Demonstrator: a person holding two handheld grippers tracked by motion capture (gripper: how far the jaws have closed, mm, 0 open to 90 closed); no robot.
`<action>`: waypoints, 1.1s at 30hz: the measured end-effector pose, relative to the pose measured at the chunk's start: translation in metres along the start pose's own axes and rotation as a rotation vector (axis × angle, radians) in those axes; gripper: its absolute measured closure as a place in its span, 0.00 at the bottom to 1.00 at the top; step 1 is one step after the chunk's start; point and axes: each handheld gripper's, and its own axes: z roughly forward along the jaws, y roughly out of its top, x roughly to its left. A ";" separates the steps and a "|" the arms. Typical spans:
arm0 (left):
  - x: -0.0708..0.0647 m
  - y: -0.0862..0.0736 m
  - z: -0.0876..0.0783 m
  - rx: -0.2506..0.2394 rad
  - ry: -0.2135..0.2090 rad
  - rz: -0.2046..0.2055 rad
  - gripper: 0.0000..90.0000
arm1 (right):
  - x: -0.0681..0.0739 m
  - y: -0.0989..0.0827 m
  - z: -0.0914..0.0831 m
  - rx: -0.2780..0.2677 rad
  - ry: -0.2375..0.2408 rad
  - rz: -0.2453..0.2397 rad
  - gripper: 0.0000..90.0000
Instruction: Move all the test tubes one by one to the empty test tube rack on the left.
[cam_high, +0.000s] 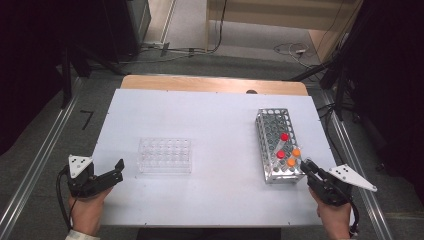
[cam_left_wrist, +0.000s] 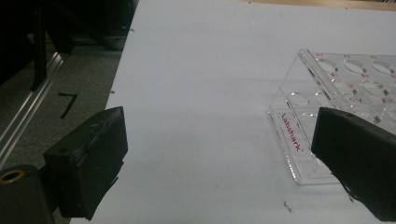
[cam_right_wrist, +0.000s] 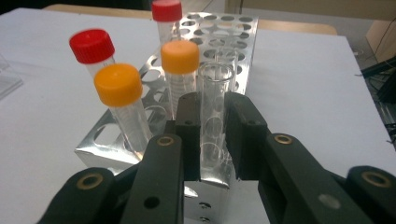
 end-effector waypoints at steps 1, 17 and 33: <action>0.000 0.000 0.000 0.000 0.000 0.000 0.05 | 0.000 0.001 -0.002 -0.010 -0.003 0.002 0.82; 0.000 0.000 0.001 0.003 -0.003 0.003 0.05 | 0.002 0.021 -0.031 -0.099 0.012 0.023 0.82; -0.010 0.002 -0.001 -0.011 -0.023 0.015 0.05 | 0.035 0.016 -0.036 -0.049 0.139 -0.022 0.82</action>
